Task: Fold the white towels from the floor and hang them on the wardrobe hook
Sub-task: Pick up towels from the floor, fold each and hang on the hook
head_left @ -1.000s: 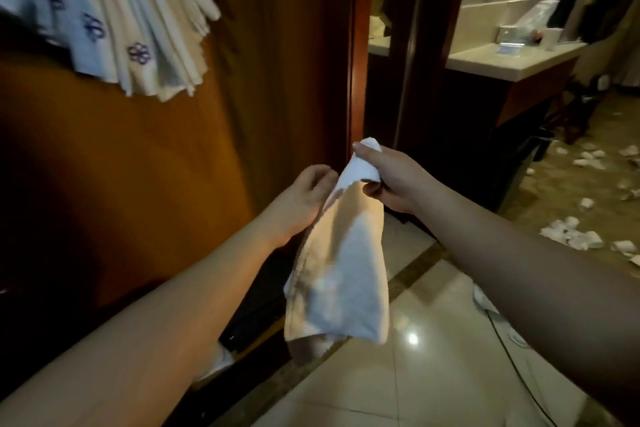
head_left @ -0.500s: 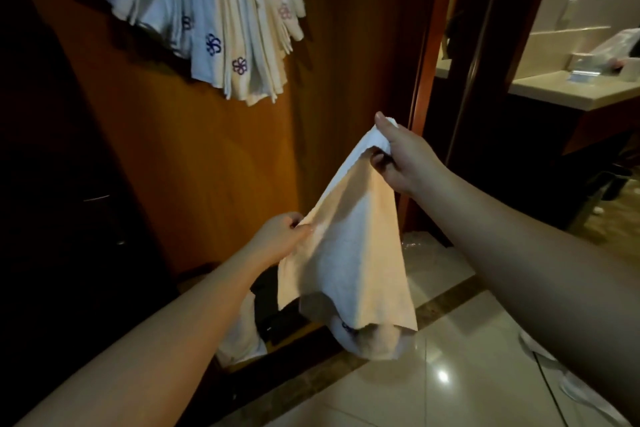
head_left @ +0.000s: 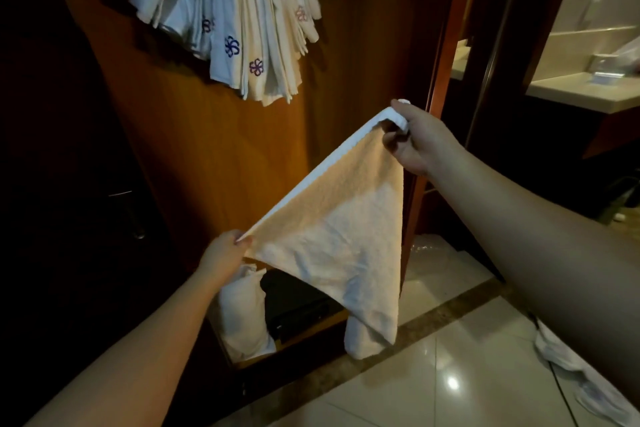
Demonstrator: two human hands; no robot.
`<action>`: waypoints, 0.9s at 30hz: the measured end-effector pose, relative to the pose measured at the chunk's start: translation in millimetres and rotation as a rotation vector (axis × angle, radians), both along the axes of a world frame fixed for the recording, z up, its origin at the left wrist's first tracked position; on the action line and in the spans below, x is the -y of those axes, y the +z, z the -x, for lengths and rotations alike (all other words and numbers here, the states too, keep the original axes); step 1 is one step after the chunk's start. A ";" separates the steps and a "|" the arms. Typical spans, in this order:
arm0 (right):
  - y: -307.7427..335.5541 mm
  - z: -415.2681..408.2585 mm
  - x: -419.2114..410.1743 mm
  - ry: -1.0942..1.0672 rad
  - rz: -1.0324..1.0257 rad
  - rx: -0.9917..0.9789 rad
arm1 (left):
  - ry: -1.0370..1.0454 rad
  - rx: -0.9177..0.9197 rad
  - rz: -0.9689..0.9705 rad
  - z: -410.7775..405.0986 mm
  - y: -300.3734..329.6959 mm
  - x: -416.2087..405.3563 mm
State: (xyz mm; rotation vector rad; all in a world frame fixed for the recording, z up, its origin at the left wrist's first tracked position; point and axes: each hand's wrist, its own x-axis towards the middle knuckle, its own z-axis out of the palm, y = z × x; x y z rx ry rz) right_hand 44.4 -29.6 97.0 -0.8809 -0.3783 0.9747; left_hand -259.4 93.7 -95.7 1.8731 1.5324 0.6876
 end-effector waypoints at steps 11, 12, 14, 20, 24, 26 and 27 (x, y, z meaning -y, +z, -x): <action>-22.7 -48.9 10.4 -0.035 0.305 0.234 | -0.097 0.928 0.099 58.4 97.0 -14.1; -28.7 -51.5 9.8 -0.048 0.337 0.242 | -0.111 0.930 0.086 57.9 103.0 -13.0; -40.8 -56.9 9.6 -0.084 0.393 0.275 | -0.108 0.964 0.076 53.3 111.7 -10.5; -61.7 -54.7 24.9 -0.008 0.366 0.349 | -0.038 1.062 0.148 48.5 127.9 -3.0; -61.0 -56.6 40.0 0.262 0.387 0.691 | -0.051 1.033 0.208 53.8 136.4 -2.9; -64.7 -56.8 40.3 0.259 0.512 0.995 | -0.037 1.029 0.250 54.3 136.0 -1.6; -68.5 -56.6 39.1 0.176 0.552 1.110 | -0.030 1.041 0.277 54.0 135.9 -0.6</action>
